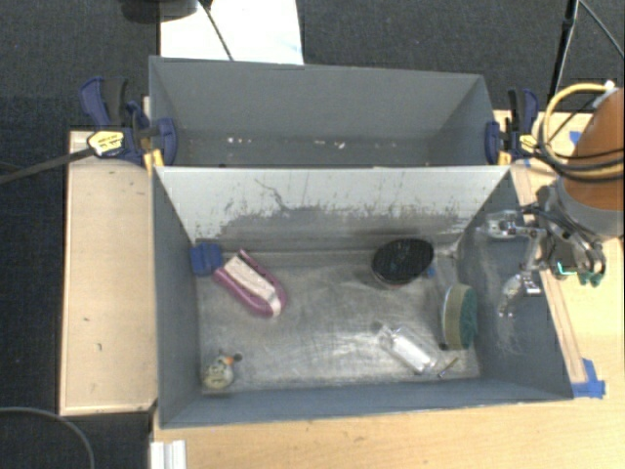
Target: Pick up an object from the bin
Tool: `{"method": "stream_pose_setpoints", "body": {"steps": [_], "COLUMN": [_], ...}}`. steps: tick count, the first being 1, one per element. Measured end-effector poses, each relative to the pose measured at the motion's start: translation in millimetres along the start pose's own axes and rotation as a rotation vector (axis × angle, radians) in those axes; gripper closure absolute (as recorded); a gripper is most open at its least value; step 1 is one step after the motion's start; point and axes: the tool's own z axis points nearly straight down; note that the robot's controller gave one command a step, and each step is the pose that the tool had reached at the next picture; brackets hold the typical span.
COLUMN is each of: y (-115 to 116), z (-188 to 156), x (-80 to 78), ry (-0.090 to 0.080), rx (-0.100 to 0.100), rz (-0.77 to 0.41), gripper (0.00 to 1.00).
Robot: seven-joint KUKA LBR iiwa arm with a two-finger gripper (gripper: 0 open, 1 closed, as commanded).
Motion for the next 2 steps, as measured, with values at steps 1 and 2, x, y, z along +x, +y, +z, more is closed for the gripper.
{"method": "stream_pose_setpoints", "body": {"steps": [1,2], "y": [-13,-8], "z": [142,115], "x": [15.2,47.6], "ry": [-0.024,-0.006], "rx": [0.004,0.001], "rz": [-0.36,-0.738], "gripper": [0.0,0.0]}}
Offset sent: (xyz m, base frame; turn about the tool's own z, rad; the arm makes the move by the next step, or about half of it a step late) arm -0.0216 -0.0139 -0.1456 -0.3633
